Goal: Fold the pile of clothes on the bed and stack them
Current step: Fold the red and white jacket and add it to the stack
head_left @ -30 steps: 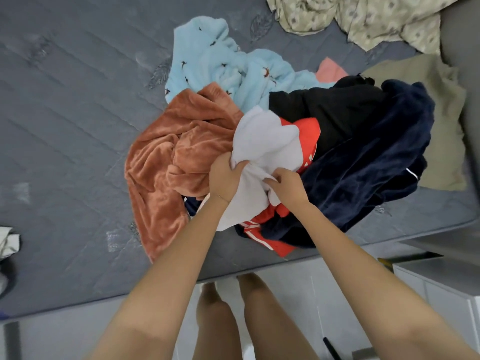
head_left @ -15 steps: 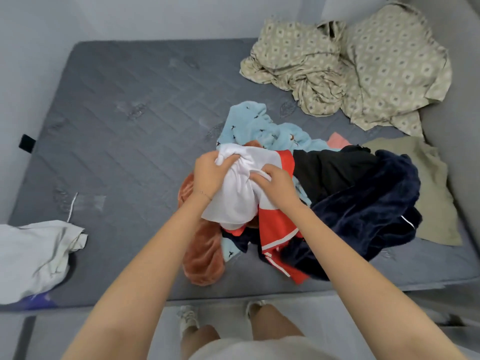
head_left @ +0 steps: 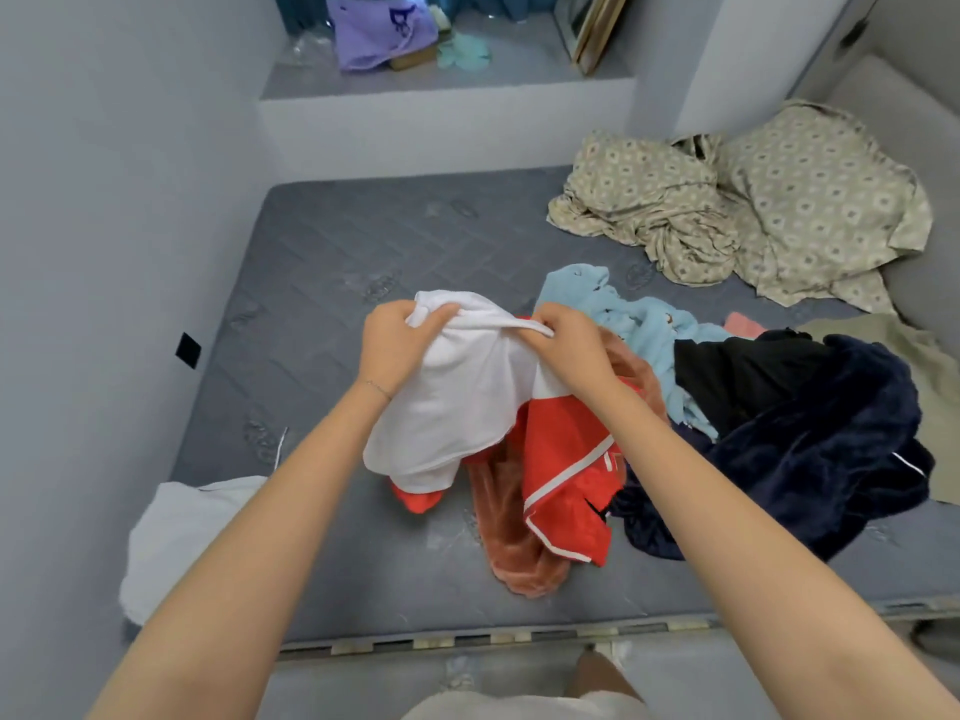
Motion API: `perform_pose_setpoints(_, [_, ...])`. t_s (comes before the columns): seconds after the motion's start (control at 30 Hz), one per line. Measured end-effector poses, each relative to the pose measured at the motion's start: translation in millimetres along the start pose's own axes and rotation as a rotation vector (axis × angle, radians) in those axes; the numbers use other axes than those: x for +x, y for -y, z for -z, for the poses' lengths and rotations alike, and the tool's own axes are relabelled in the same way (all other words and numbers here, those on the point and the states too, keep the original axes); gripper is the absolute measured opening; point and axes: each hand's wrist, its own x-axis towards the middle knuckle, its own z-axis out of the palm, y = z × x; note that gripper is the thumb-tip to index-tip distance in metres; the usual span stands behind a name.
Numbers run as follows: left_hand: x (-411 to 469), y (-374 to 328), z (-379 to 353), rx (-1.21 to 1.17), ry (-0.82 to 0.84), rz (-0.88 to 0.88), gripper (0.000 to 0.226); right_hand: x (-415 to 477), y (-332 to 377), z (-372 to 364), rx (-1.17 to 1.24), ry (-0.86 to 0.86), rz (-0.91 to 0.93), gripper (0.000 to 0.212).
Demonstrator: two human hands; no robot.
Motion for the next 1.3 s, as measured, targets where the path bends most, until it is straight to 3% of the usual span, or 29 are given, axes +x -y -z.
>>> perform_pose_setpoints(0.23, [3, 21, 57, -0.057, -0.017, -0.012, 0.060, 7, 45, -33, 0.029, 0.026, 0.049, 0.045])
perform_pose_setpoints(0.6, [-1, 41, 74, -0.167, -0.170, 0.147, 0.058, 14, 73, -52, 0.016, 0.180, 0.096, 0.050])
perform_pose_setpoints(1.03, [3, 57, 135, -0.220, -0.190, 0.160, 0.061, 18, 124, -99, 0.081, 0.102, 0.096, 0.051])
perform_pose_setpoints(1.3, [23, 97, 193, -0.150, -0.057, 0.112, 0.061, 25, 155, -153, 0.158, -0.006, -0.043, 0.057])
